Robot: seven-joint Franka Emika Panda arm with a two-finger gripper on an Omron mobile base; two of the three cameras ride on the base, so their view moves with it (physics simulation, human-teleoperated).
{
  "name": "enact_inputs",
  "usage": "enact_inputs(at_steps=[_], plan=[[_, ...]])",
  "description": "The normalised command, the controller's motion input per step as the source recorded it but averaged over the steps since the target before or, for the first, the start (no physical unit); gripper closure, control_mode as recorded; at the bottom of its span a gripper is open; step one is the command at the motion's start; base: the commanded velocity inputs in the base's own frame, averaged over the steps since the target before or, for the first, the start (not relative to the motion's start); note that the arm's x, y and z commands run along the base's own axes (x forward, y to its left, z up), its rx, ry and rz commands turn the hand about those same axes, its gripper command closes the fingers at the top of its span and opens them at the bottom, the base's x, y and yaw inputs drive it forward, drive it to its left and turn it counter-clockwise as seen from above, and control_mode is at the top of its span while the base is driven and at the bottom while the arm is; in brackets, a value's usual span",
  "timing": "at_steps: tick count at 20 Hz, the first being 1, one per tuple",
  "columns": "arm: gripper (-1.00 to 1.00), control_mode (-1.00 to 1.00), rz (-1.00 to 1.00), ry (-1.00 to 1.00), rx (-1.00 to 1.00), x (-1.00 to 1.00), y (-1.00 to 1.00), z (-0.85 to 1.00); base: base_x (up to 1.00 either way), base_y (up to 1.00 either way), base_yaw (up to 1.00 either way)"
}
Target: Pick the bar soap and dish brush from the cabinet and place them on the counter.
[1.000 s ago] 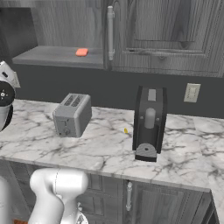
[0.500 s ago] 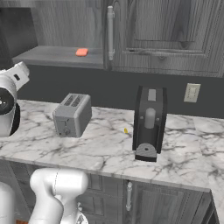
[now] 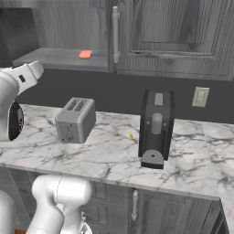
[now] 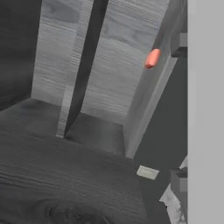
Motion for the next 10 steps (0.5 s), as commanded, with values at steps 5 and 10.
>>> enact_inputs(at_steps=[5, 10], plan=[[-1.00, -1.00, -0.25, 0.03, 0.07, 0.00, -0.57, 0.36, 0.00, 0.00, 0.00], [-1.00, -1.00, -0.21, 0.03, 0.07, -0.03, -0.59, 0.33, 0.00, 0.00, 0.00]])
